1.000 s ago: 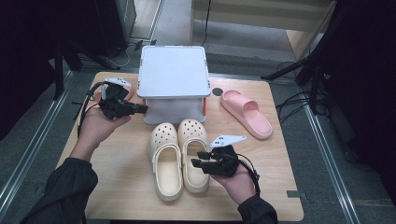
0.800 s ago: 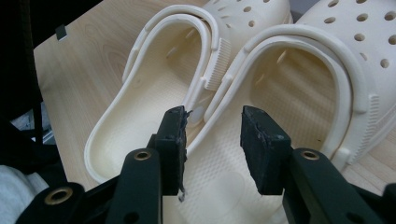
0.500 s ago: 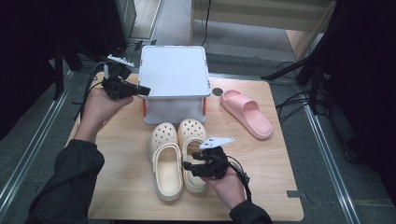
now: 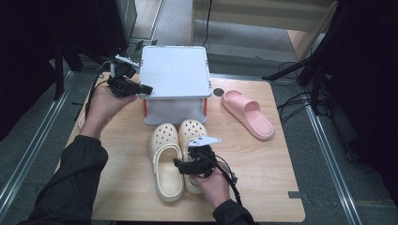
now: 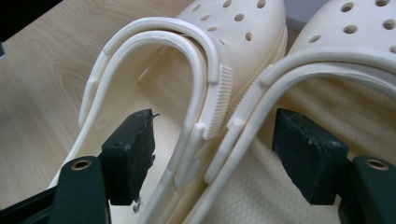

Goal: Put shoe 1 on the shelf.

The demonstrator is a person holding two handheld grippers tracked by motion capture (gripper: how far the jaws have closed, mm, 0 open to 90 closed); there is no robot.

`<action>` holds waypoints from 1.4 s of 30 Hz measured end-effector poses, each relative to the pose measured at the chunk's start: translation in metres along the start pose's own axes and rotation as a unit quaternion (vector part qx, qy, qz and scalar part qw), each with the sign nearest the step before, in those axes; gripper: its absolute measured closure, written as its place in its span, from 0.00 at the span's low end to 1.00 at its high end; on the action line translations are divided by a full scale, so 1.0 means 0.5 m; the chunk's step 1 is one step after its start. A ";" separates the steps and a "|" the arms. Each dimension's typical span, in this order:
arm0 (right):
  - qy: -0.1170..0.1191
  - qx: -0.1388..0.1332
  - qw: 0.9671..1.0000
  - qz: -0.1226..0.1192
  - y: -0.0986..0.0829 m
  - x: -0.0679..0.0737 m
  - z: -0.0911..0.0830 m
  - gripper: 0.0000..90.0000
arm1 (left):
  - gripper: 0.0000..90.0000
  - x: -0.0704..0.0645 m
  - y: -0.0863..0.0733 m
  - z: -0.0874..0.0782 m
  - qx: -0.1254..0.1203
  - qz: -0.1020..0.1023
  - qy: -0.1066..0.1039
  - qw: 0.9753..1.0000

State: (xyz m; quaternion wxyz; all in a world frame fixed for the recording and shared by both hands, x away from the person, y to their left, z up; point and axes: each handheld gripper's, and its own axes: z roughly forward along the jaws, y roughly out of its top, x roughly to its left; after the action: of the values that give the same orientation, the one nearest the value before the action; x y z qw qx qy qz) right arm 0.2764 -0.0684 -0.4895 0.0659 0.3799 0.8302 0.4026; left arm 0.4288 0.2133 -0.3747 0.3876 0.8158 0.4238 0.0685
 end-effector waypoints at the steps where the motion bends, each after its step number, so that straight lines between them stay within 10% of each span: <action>1: -0.008 0.005 1.000 0.001 0.003 0.003 0.010 0.34 | 0.99 0.002 0.000 -0.001 0.001 -0.003 -0.003 1.000; 22: -0.031 0.037 0.998 0.030 0.013 -0.010 0.023 0.71 | 0.99 0.003 -0.006 -0.003 -0.006 -0.009 0.001 1.000; 42: -0.035 0.010 0.999 0.012 0.105 -0.028 0.002 0.74 | 0.99 0.002 -0.008 -0.003 -0.008 -0.015 0.002 1.000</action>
State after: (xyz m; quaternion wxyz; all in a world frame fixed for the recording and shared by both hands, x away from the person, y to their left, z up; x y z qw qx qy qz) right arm 0.3169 -0.0571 -0.4551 0.0861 0.4045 0.8266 0.3816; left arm 0.4261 0.2162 -0.3765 0.3945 0.8059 0.4364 0.0673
